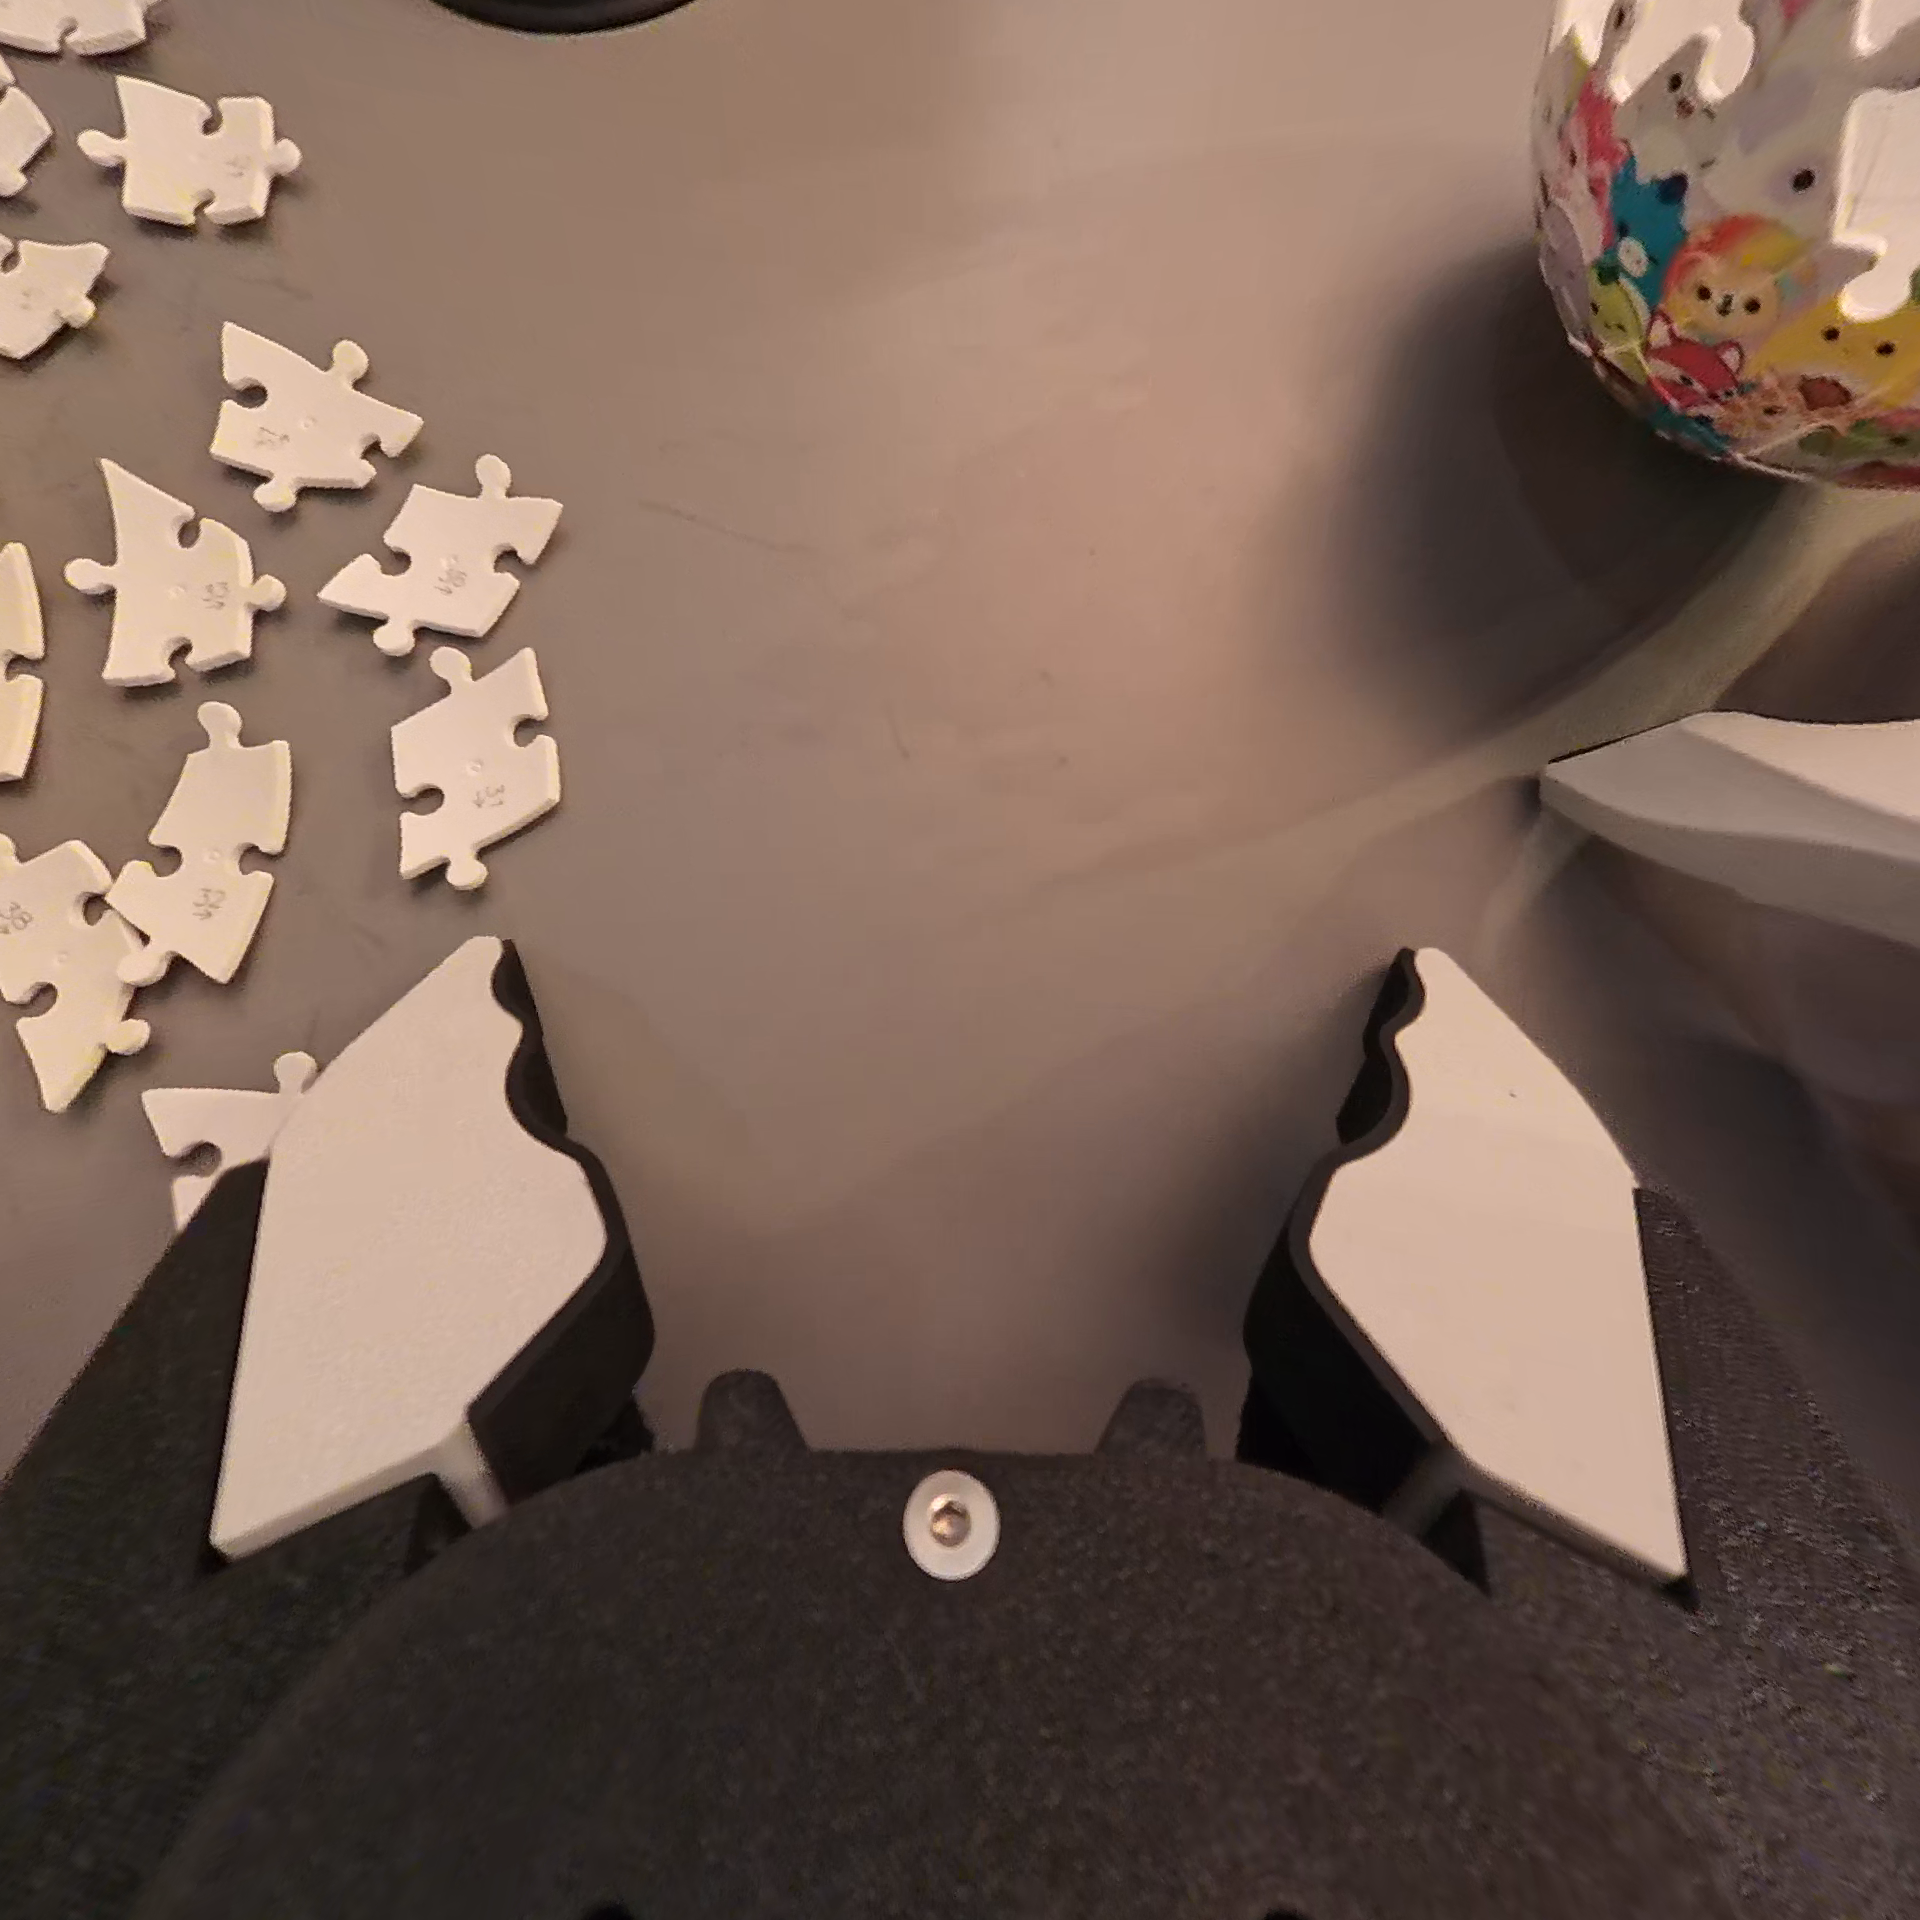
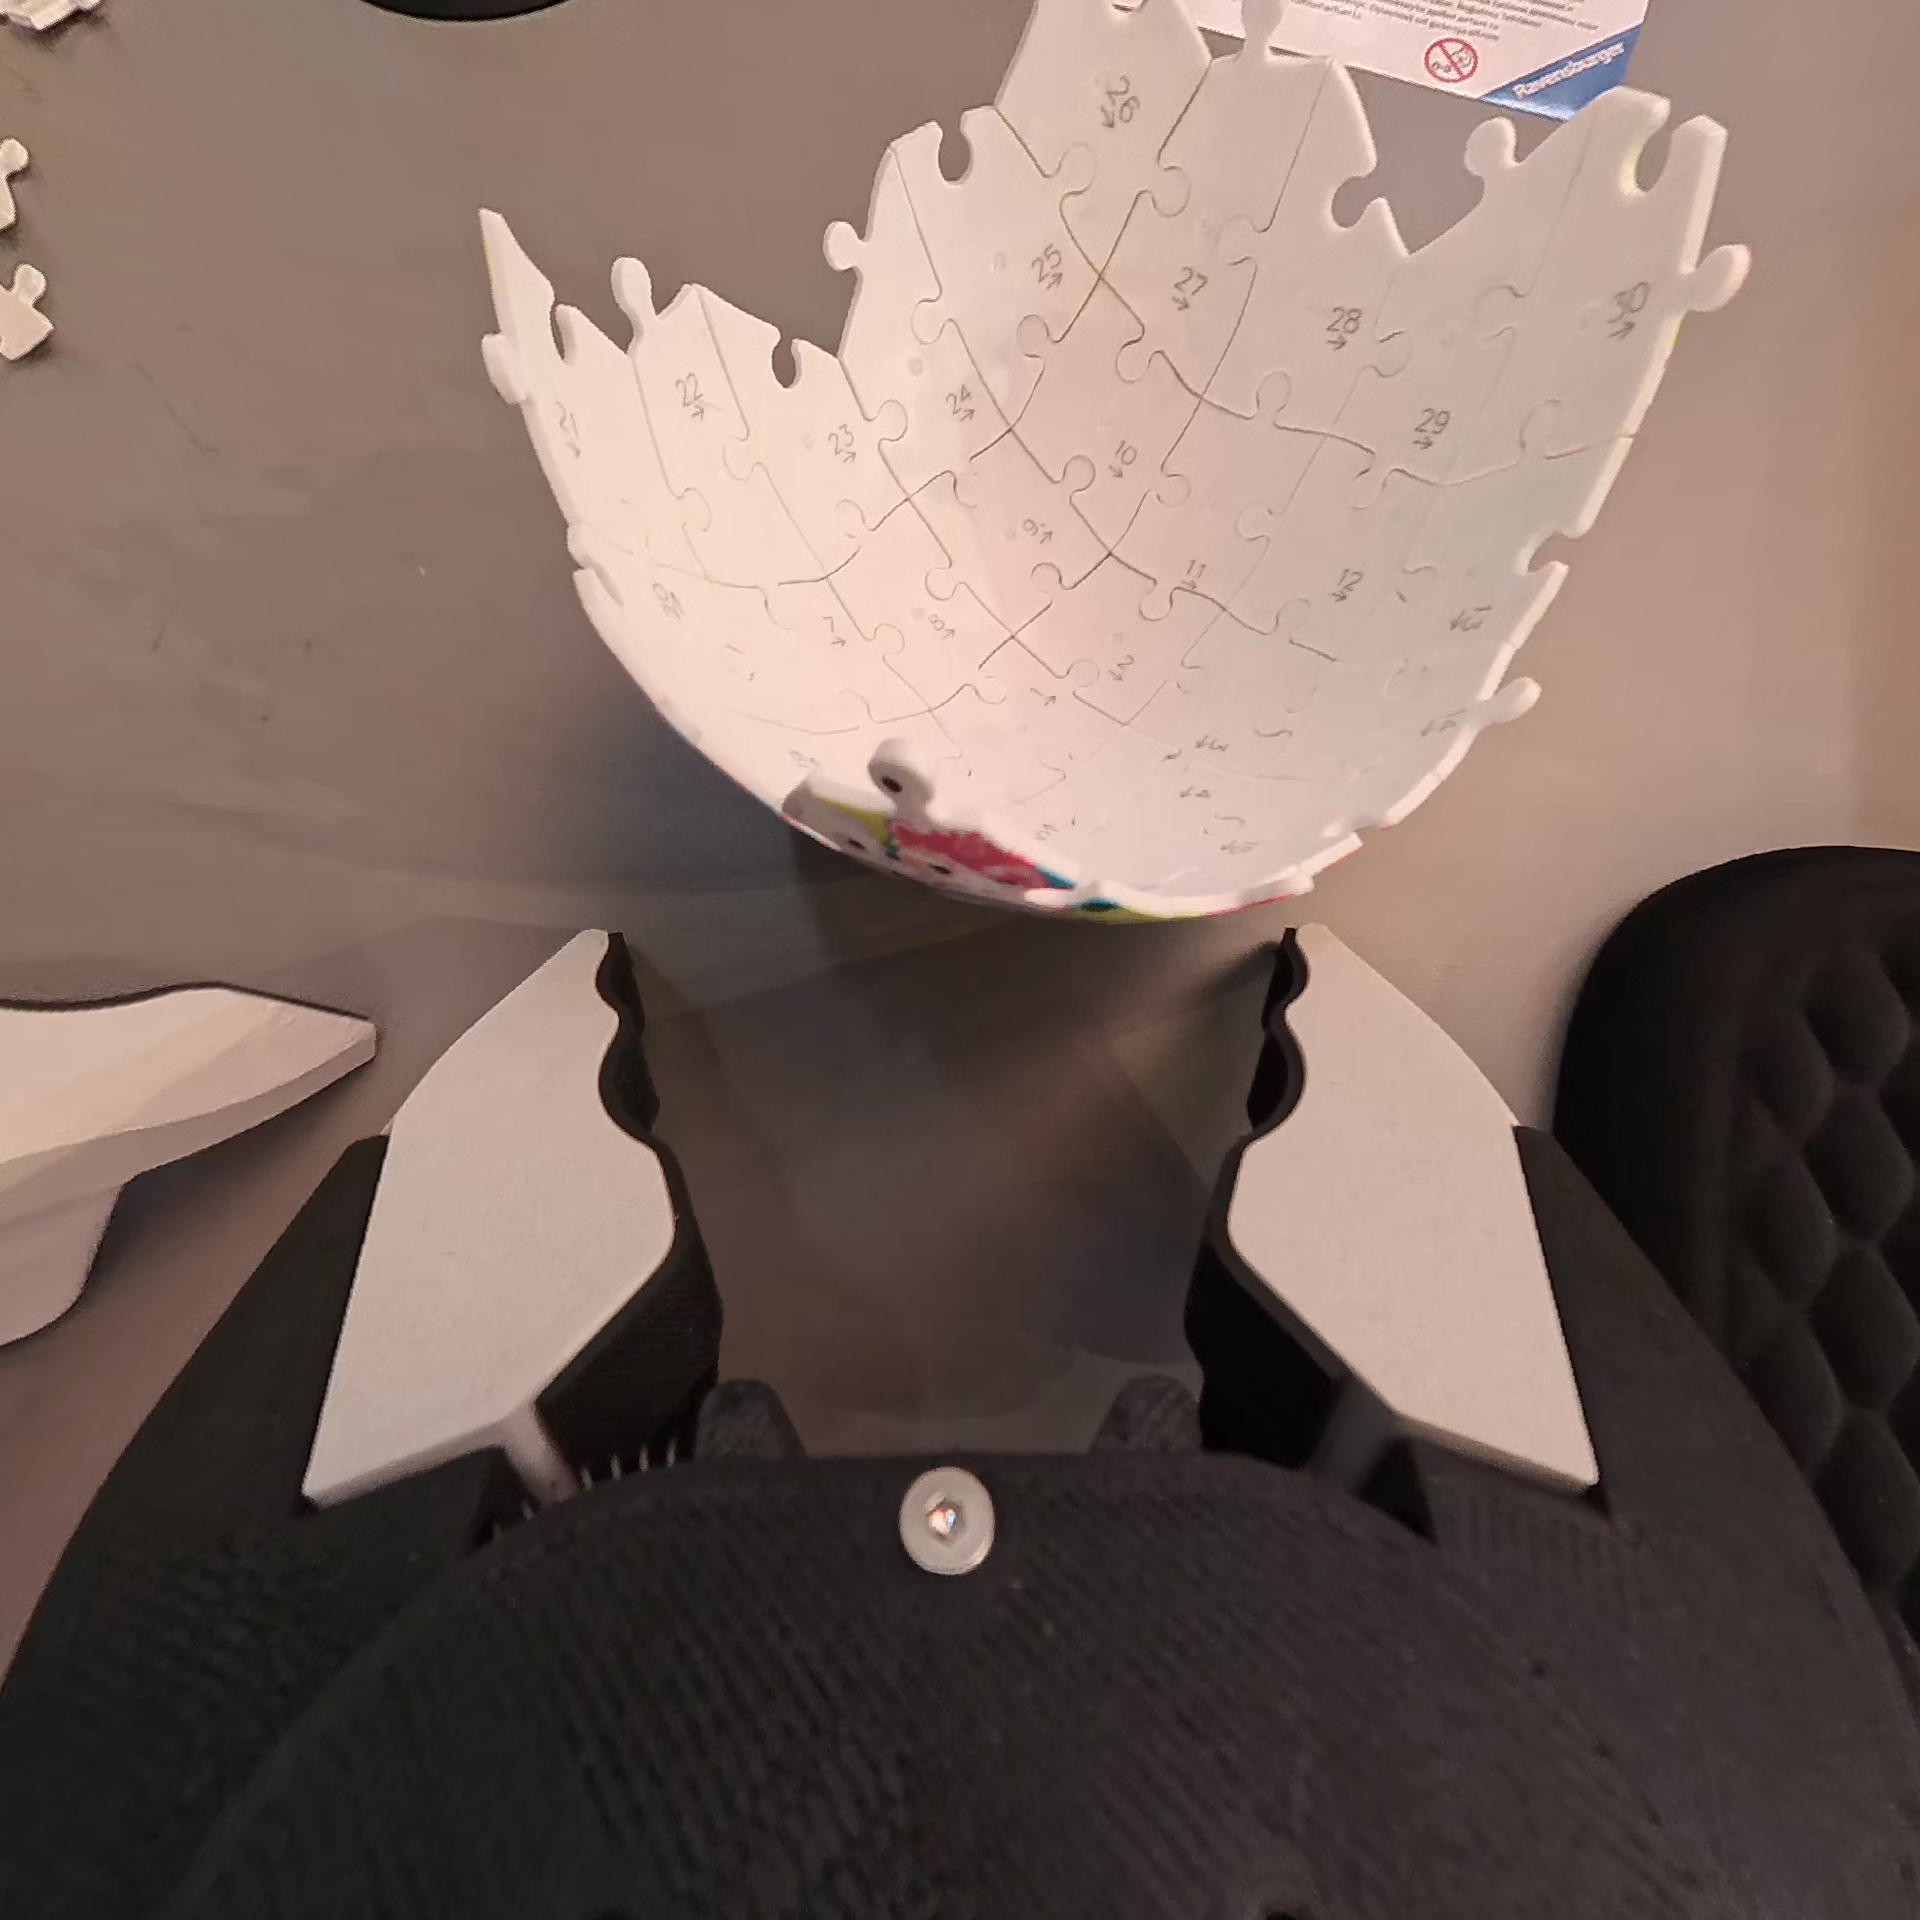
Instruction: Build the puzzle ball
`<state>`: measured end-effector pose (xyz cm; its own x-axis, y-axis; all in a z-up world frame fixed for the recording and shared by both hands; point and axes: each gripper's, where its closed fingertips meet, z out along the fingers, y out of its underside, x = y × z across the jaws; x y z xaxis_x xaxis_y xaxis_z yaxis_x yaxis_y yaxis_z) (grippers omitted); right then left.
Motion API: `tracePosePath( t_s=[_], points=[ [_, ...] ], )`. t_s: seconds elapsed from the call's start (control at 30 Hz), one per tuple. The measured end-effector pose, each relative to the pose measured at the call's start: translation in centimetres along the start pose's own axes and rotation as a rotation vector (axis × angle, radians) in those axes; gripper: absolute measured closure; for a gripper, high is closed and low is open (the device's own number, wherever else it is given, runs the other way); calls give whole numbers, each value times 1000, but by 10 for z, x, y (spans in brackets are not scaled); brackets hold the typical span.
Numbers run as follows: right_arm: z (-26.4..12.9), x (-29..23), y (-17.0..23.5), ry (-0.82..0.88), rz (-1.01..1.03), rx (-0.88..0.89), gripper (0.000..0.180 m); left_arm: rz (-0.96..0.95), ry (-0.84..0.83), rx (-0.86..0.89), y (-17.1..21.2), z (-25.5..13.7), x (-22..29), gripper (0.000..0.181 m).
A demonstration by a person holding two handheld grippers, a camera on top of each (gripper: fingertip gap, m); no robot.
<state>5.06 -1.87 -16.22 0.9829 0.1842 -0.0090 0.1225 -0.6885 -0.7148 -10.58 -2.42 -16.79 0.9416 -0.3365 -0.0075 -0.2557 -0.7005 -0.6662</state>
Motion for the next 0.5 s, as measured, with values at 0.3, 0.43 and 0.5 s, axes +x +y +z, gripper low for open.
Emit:
tracePosePath(
  t_s=[0.3,0.43,0.5],
  points=[
    [1,1,-1,17,16,-1,65,5,4,-2,-6,6,1,36],
    [1,1,-1,19,11,1,66,10,9,-2,-7,6,1,36],
    [1,1,-2,12,-3,3,66,19,16,-3,-8,7,1,36]
  ],
)
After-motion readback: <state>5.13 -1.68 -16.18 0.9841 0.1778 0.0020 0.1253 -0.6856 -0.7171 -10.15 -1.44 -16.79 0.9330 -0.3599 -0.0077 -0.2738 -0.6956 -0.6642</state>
